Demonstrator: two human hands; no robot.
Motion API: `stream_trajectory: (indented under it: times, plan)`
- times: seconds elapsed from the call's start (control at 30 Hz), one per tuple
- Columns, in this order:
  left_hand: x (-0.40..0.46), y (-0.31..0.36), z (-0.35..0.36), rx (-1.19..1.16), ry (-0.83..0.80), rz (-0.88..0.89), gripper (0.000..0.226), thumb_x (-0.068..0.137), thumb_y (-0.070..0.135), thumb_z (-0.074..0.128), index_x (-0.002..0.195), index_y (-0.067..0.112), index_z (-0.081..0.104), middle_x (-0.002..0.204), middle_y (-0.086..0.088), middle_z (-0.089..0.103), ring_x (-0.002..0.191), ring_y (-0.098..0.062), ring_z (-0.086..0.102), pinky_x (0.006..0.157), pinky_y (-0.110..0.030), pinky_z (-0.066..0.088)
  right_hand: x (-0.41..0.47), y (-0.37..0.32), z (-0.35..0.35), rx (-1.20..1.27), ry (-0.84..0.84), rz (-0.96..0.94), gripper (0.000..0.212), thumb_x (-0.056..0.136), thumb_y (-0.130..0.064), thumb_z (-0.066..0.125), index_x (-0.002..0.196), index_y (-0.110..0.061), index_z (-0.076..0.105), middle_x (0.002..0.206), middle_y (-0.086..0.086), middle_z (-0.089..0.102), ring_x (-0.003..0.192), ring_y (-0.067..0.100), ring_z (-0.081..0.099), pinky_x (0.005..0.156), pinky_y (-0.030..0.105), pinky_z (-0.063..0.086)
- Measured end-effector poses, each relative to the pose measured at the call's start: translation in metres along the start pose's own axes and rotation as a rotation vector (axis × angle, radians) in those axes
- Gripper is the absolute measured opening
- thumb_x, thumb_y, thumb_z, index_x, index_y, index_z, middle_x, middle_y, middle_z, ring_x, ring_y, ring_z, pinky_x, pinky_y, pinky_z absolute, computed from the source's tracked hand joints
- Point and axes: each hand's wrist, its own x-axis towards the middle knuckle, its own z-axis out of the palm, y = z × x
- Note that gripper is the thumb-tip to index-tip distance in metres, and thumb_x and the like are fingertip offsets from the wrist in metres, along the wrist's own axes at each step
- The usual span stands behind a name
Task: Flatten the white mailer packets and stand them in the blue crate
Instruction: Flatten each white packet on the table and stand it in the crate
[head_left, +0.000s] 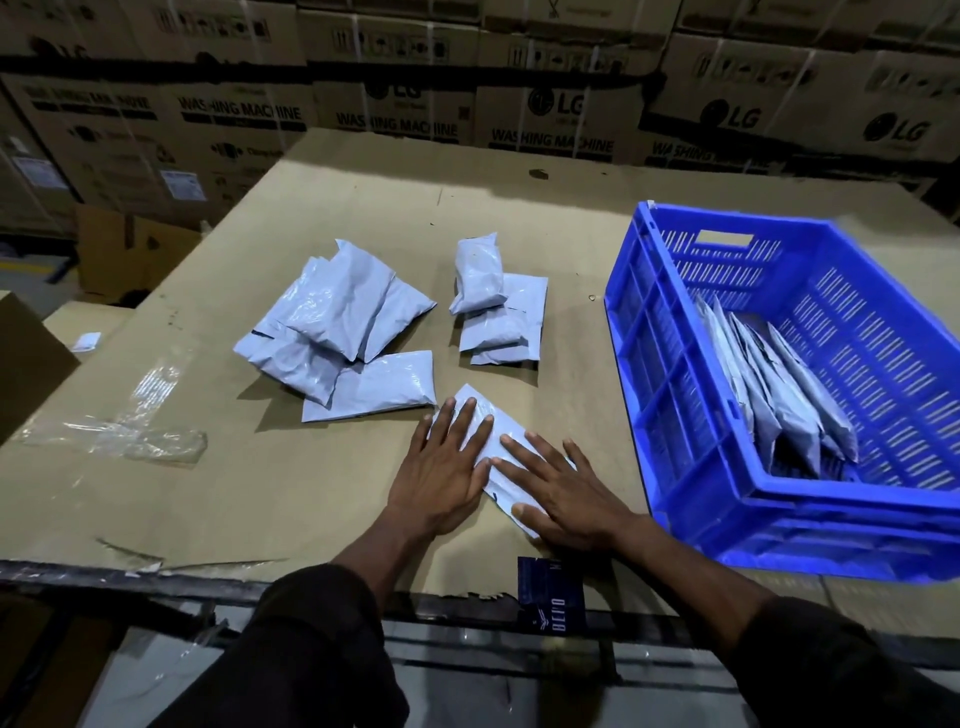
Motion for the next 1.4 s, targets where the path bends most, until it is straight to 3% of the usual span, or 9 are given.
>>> stream_trajectory:
  times: [0.2, 0.3, 0.4, 0.53, 0.63, 0.8, 1.07, 1.27, 1.4]
  plan:
    - [0.001, -0.002, 0.001, 0.021, -0.045, -0.004, 0.066, 0.106, 0.051, 0.01, 0.165, 0.023, 0.016, 0.173, -0.006, 0.001, 0.159, -0.03, 0.002, 0.126, -0.052, 0.012, 0.008, -0.024, 0.006, -0.036, 0.101, 0.12, 0.065, 0.1, -0.066, 0.021, 0.157, -0.034, 0.021, 0.168, -0.008, 0.002, 0.154, 0.022, -0.007, 0.117, 0.059, -0.011]
    - [0.0, -0.003, 0.002, 0.014, -0.04, -0.006, 0.066, 0.106, 0.052, 0.006, 0.165, 0.023, 0.018, 0.173, -0.006, 0.003, 0.159, -0.029, 0.005, 0.125, -0.054, 0.015, 0.008, -0.03, 0.01, -0.051, 0.174, 0.137, 0.06, 0.101, -0.06, 0.025, 0.15, -0.028, 0.039, 0.164, 0.0, 0.026, 0.151, 0.03, 0.021, 0.118, 0.06, 0.011]
    - [-0.002, -0.002, 0.0, -0.012, -0.043, -0.026, 0.07, 0.106, 0.056, 0.004, 0.164, 0.021, 0.024, 0.173, -0.004, 0.009, 0.159, -0.028, 0.01, 0.123, -0.057, 0.022, 0.01, -0.031, 0.0, 0.016, 0.121, 0.153, 0.057, 0.1, -0.052, 0.027, 0.148, -0.026, 0.043, 0.162, 0.002, 0.031, 0.148, 0.032, 0.027, 0.115, 0.055, 0.028]
    - [-0.007, 0.004, -0.007, -0.121, 0.07, -0.033, 0.078, 0.095, 0.061, 0.042, 0.16, 0.018, 0.032, 0.171, -0.005, 0.019, 0.157, -0.025, 0.016, 0.122, -0.054, 0.017, 0.011, -0.021, -0.006, 0.115, 0.179, 0.127, 0.048, 0.099, -0.038, 0.036, 0.142, -0.022, 0.052, 0.154, 0.003, 0.044, 0.138, 0.031, 0.044, 0.111, 0.049, 0.039]
    - [-0.01, 0.004, -0.012, -0.087, 0.179, 0.008, 0.07, 0.085, 0.041, 0.057, 0.148, 0.015, 0.045, 0.164, -0.012, 0.032, 0.148, -0.034, 0.033, 0.116, -0.057, 0.027, 0.006, -0.02, -0.015, 0.338, 0.306, 0.141, 0.041, 0.1, -0.026, 0.045, 0.137, -0.018, 0.058, 0.147, 0.0, 0.053, 0.132, 0.02, 0.05, 0.112, 0.038, 0.038]
    - [-0.007, 0.003, -0.009, -0.052, 0.413, 0.011, 0.039, 0.082, 0.009, 0.072, 0.119, 0.012, 0.06, 0.137, -0.012, 0.058, 0.132, -0.037, 0.048, 0.098, -0.054, 0.043, 0.0, -0.027, -0.04, 0.489, 0.243, 0.106, 0.041, 0.099, -0.022, 0.048, 0.139, -0.019, 0.057, 0.145, -0.003, 0.055, 0.128, 0.015, 0.054, 0.107, 0.034, 0.043]
    - [-0.013, 0.007, -0.023, -0.144, 0.466, 0.01, 0.054, 0.073, 0.009, 0.081, 0.117, 0.017, 0.052, 0.107, -0.01, 0.059, 0.096, -0.033, 0.046, 0.072, -0.043, 0.042, -0.011, -0.049, -0.079, 0.072, 0.313, -0.302, 0.042, 0.106, -0.031, 0.032, 0.13, -0.019, 0.064, 0.152, -0.001, 0.048, 0.138, 0.029, 0.043, 0.118, 0.039, 0.031]
    - [-0.015, 0.005, -0.021, -0.118, 0.473, 0.062, 0.043, 0.074, 0.011, 0.077, 0.111, 0.017, 0.056, 0.103, -0.009, 0.059, 0.09, -0.035, 0.051, 0.071, -0.042, 0.039, -0.018, -0.043, -0.081, -0.211, 0.035, -0.372, 0.039, 0.096, -0.03, 0.036, 0.111, -0.034, 0.071, 0.138, -0.023, 0.056, 0.146, 0.04, 0.029, 0.102, 0.05, 0.042]
    - [-0.015, 0.004, -0.021, -0.136, 0.505, 0.052, 0.041, 0.075, 0.01, 0.078, 0.11, 0.016, 0.058, 0.104, -0.009, 0.06, 0.092, -0.034, 0.051, 0.072, -0.042, 0.039, -0.01, -0.043, -0.082, -0.322, -0.019, -0.42, 0.034, 0.095, -0.024, 0.039, 0.105, -0.034, 0.07, 0.133, -0.02, 0.059, 0.137, 0.039, 0.04, 0.094, 0.045, 0.047]
